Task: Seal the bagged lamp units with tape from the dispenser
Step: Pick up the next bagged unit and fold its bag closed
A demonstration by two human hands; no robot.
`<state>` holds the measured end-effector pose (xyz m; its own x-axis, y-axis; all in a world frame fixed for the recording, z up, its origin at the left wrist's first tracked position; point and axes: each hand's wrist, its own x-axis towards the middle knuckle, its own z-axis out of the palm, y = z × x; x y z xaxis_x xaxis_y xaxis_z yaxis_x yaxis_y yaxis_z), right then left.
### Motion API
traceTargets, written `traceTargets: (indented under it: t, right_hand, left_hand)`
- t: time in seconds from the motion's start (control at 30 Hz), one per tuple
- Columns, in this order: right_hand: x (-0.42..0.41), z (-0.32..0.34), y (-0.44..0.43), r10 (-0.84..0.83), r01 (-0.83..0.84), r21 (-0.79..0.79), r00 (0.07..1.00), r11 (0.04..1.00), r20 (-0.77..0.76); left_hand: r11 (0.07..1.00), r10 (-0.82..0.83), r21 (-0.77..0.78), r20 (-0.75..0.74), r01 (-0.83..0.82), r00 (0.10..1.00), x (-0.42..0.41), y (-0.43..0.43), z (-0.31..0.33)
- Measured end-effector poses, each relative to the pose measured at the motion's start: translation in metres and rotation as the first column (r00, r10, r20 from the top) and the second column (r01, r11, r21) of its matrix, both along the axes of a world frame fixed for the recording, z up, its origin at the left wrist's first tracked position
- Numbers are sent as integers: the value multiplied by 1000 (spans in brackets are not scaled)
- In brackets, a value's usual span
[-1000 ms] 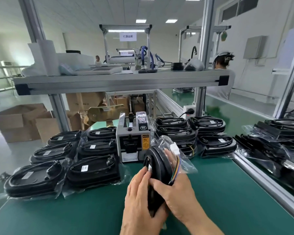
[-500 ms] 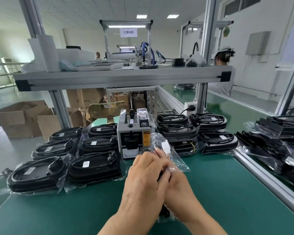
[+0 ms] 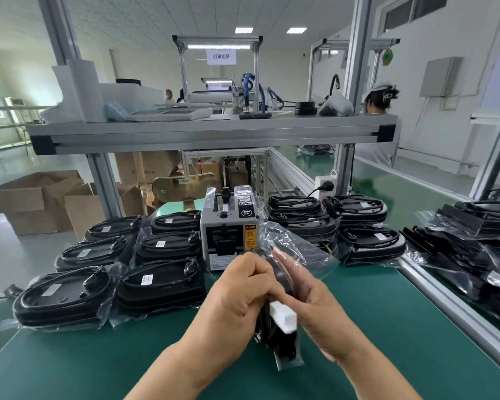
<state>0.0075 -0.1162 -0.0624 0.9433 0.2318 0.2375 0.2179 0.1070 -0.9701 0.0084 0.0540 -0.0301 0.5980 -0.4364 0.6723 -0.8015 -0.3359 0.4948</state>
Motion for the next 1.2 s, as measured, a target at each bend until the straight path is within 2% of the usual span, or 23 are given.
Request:
traceTargets:
  t: [0.07,0.13,0.2,0.27,0.3,0.33,0.37,0.4,0.43,0.47,0.53,0.6,0.63,0.67,0.7,0.77,0.83,0.9,1.0,1.2]
  right_hand:
    - [2,-4,0,11,-8,-51,999,999,46]
    - [1,-5,0,-43,63,-161,991,985,126]
    - [1,-9,-4,-52,101,-219,974,971,220]
    - [-1,-7,0,-31,160,-382,946,910,323]
    - [0,-9,2,-31,146,-364,952,920,306]
    - [0,-12,3,-86,121,-188,978,975,189]
    - [-2,-3,9,-199,201,-62,979,978,39]
    - [-8,1,16,-305,326,-166,942,931,141]
    - [-7,-2,18,-353,344,-317,935,884,30]
    - [-3,-3,21,-339,338,-203,940,919,29]
    - [1,-1,17,-317,368,-245,922,897,224]
    - [6,-4,6,-380,462,-208,862,862,336]
    - [8,-2,2,-416,496,-182,840,849,348]
    - [10,-2,-1,-441,521,-178,827,835,349]
    - [14,-4,-4,-461,540,-177,817,823,346]
    - [17,-4,-4,-492,556,-170,814,813,308]
    - [22,-8,-3,-490,557,-180,814,811,311]
    - [23,-9,-2,-481,550,-191,820,813,312]
    - [27,-11,-7,-473,531,-183,834,827,285]
    - [27,-7,-14,-432,484,-152,857,862,280]
  left_hand:
    - [994,36,-99,-10,-37,999,0,-2,-6]
    - [985,45,-163,-55,-53,998,-2,-5,-11]
    - [986,76,-144,-22,-78,997,-6,-9,-10]
    - [995,94,-26,115,-92,989,-9,-15,-3]
    - [995,75,49,213,-87,974,-10,-20,1]
    - [990,44,116,289,-80,956,-10,-26,5]
    - [983,23,163,318,-79,948,-11,-33,7]
    - [977,25,191,316,-90,948,-11,-37,7]
    - [973,44,204,308,-111,950,-11,-39,6]
    - [974,68,186,289,-126,955,-10,-37,5]
    - [993,93,48,247,-108,964,-9,-28,-4]
    - [986,145,-111,168,-128,975,-4,-18,-12]
    - [967,197,-178,71,-182,978,3,-14,-15]
    - [937,249,-231,-86,-262,965,12,-10,-17]
    - [896,282,-264,-284,-358,916,26,-7,-20]
    - [793,280,-274,-630,-545,724,58,2,-26]
    - [714,246,-254,-782,-652,573,92,8,-35]
    - [632,187,-265,-860,-728,475,122,11,-39]
    - [505,-2,-309,-934,-806,357,151,7,-40]
    - [410,-170,-313,-949,-857,265,183,-8,-35]
